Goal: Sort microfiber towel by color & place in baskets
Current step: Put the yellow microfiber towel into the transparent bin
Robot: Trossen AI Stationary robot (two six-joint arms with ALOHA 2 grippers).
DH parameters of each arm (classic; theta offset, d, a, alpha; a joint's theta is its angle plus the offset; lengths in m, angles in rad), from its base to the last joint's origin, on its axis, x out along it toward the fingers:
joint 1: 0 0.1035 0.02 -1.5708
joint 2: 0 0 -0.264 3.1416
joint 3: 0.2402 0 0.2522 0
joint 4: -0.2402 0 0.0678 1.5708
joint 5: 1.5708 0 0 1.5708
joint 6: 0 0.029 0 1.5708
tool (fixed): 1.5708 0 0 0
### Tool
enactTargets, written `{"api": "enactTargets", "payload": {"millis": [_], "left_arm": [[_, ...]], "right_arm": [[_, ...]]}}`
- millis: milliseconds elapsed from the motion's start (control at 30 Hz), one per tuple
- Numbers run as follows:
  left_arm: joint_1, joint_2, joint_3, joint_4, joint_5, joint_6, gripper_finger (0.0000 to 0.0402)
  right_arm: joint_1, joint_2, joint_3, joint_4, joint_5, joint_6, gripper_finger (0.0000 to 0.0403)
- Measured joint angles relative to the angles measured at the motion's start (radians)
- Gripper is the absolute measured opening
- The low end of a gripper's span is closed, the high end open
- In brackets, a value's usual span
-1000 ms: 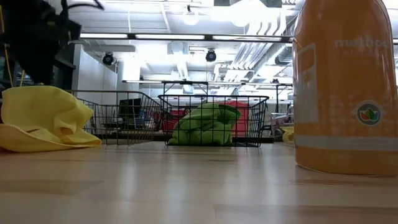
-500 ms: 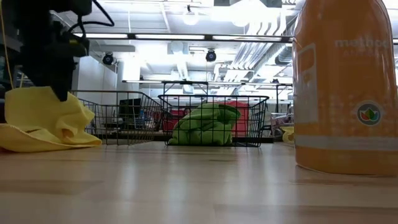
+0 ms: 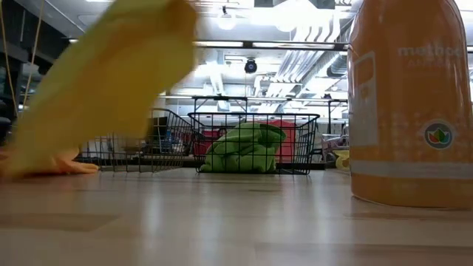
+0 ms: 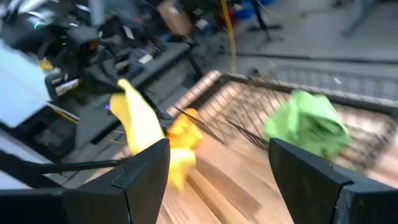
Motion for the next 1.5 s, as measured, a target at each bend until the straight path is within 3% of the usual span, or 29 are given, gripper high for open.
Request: {"api": "enactTargets", "payload": {"millis": [233,400,533,667,1033,1233,1333,1500], "left_arm": [[0.198,0.242,0.243,0.387,0.093,0.582,0.0000],[0.338,0.430,0.341,0.735,0.275,0.758,0.0000],[0.415,0.572,0.409,0.992,0.403,0.740,0.0000],[0.458,0.711,0.494,1.124,0.474,0.704,0.0000],[0.494,1.048,0.723,1.263,0.496,0.653,0.0000],[0.517,1.213,0.834,1.448,0.505,0.459,0.0000],[0.523,1.260,0.894,1.486,0.524,0.385,0.0000],[0.530,1.239,0.913,1.433,0.612,0.429,0.0000]], "right_arm": [[0.000,-0.026,0.000,0.436,0.002,-0.444,0.0268],[0.000,-0.064,0.000,0.712,-0.030,-0.762,0.0268],[0.000,-0.103,0.000,0.862,-0.056,-0.938,0.0268],[0.000,-0.129,0.000,0.951,-0.095,-1.044,0.0268],[0.000,-0.141,0.000,0.951,-0.071,-1.116,0.0268],[0.000,-0.140,0.000,0.948,-0.057,-1.116,0.0268],[0.001,-0.140,0.000,0.936,0.006,-1.116,0.0268],[0.022,-0.147,0.000,0.751,0.264,-1.068,0.0268]]}}
